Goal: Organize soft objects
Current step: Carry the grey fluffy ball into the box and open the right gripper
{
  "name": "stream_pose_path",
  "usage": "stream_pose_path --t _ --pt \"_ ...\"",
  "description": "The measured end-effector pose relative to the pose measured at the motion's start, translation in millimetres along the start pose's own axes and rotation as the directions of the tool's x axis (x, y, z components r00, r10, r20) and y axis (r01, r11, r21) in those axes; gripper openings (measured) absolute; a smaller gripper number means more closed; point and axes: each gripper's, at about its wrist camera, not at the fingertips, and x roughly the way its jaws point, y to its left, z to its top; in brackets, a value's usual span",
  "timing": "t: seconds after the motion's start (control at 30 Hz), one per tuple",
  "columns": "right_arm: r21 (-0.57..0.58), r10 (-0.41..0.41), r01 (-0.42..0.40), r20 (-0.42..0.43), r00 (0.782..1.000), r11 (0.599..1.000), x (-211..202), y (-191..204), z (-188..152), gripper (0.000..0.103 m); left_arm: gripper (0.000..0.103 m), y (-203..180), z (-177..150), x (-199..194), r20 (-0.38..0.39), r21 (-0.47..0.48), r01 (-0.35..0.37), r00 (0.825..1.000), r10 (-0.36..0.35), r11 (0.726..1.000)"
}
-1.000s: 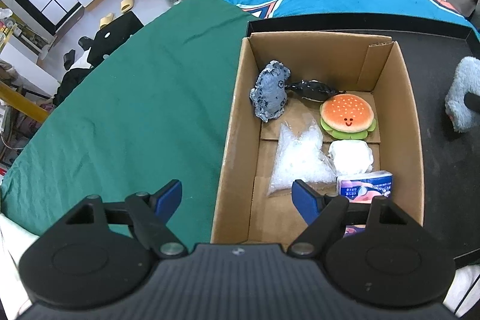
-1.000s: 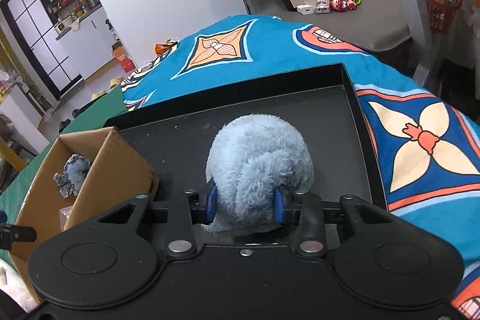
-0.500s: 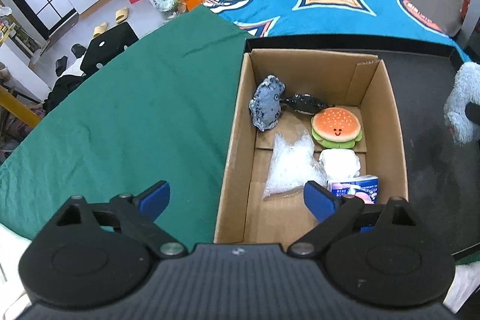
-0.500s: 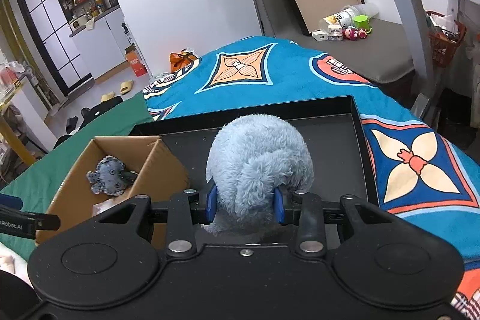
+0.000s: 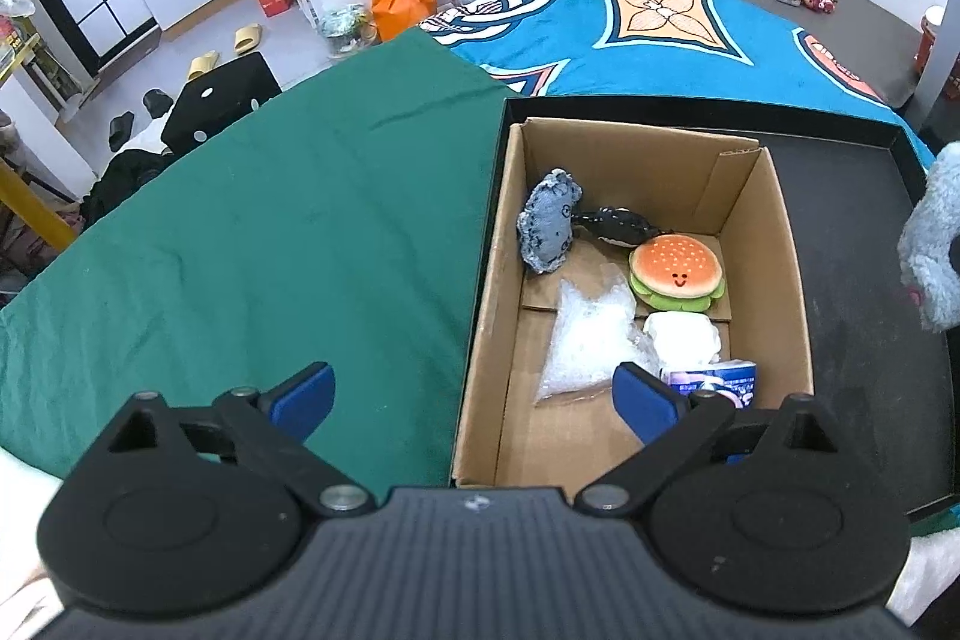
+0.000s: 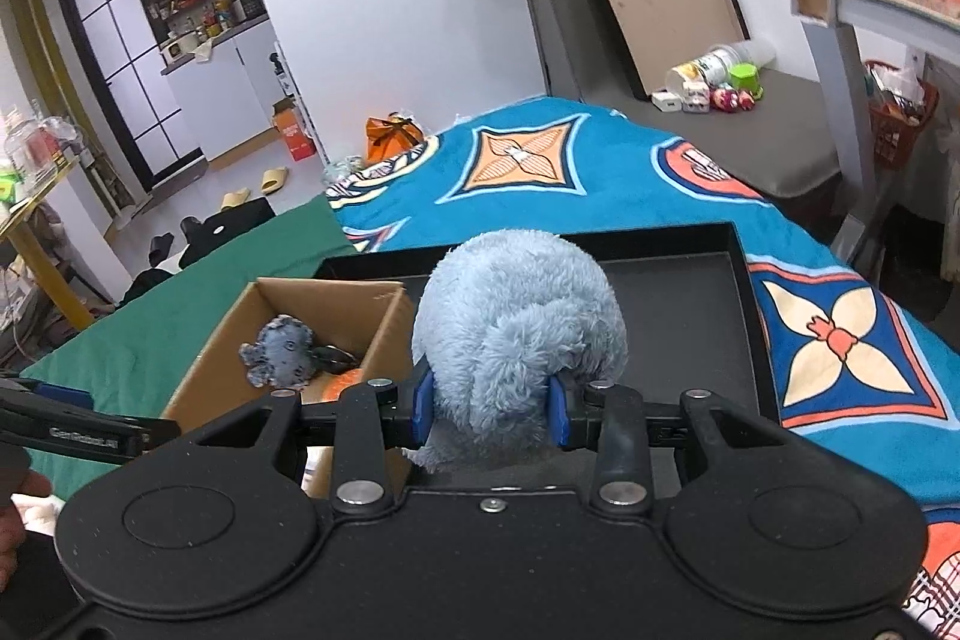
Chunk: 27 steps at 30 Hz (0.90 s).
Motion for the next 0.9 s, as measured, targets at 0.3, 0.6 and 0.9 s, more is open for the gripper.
stream_pose_path --t 0.3,0.6,0.9 --pt "-0.053 0.020 -0.020 0.012 1.000 0.998 -8 38 5 0.035 0.097 13 -3 5 0.002 -0.030 0.048 0.999 -0.048 0.998" --pt "-0.100 0.051 -0.051 -0.003 0.999 0.994 -3 74 7 0.035 0.079 31 -7 13 -0.014 -0.098 0.124 0.992 -0.126 0.987" --pt "-0.141 0.074 -0.079 -0.046 0.996 0.987 10 106 2 0.036 0.029 39 -9 31 -0.078 -0.126 0.175 0.980 -0.185 0.977"
